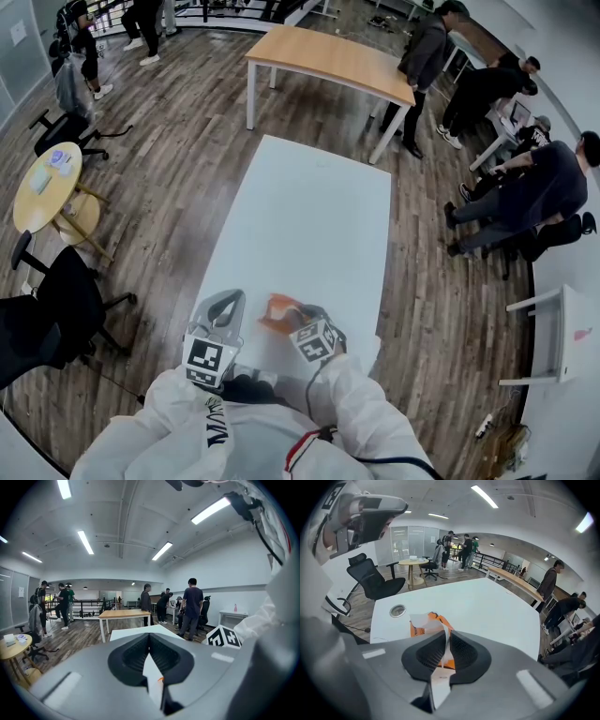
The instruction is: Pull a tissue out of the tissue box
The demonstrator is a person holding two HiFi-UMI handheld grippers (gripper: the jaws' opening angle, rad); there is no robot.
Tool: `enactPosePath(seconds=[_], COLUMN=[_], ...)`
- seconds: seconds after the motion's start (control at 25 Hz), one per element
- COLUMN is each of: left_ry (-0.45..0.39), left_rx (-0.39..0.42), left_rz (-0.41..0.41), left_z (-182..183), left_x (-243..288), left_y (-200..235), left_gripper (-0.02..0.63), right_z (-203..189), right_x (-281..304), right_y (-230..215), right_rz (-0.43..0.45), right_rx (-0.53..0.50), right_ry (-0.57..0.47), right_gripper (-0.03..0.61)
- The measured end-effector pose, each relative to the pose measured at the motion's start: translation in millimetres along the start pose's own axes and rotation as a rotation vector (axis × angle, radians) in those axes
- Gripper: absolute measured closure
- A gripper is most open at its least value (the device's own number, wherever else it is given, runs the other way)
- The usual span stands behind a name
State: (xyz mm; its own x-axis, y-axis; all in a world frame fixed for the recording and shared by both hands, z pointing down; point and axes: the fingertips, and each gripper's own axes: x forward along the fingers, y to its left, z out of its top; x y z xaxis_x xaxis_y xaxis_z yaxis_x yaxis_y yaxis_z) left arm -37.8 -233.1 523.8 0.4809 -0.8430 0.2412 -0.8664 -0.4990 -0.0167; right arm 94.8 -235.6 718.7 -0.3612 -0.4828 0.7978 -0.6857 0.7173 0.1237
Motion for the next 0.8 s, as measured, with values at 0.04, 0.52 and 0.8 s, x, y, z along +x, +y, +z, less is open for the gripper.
enactPosePath(seconds=[0.04, 0.52, 0.8], left_ry=[0.000, 0.000, 0.009], left_rx=[0.001, 0.006, 0.005], left_rz=[0.000, -0.013, -0.021], left_z=[0.1, -0.2, -2.2], left_x=[0.0, 0.5, 1.4], left_y=[0.2, -1.8, -2.7], left_gripper=[0.614, 0.614, 0.614], right_z=[0.2, 1.0, 1.0], right_x=[0.0, -1.2, -3.7], right_y=[0.3, -0.1, 0.3], right_rz=[-0.001, -0.015, -0.019], right_rx=[0.001, 0.003, 0.007], right_ry=[0.000, -0.007, -0.006], right_gripper=[0.551, 0.574, 0.574])
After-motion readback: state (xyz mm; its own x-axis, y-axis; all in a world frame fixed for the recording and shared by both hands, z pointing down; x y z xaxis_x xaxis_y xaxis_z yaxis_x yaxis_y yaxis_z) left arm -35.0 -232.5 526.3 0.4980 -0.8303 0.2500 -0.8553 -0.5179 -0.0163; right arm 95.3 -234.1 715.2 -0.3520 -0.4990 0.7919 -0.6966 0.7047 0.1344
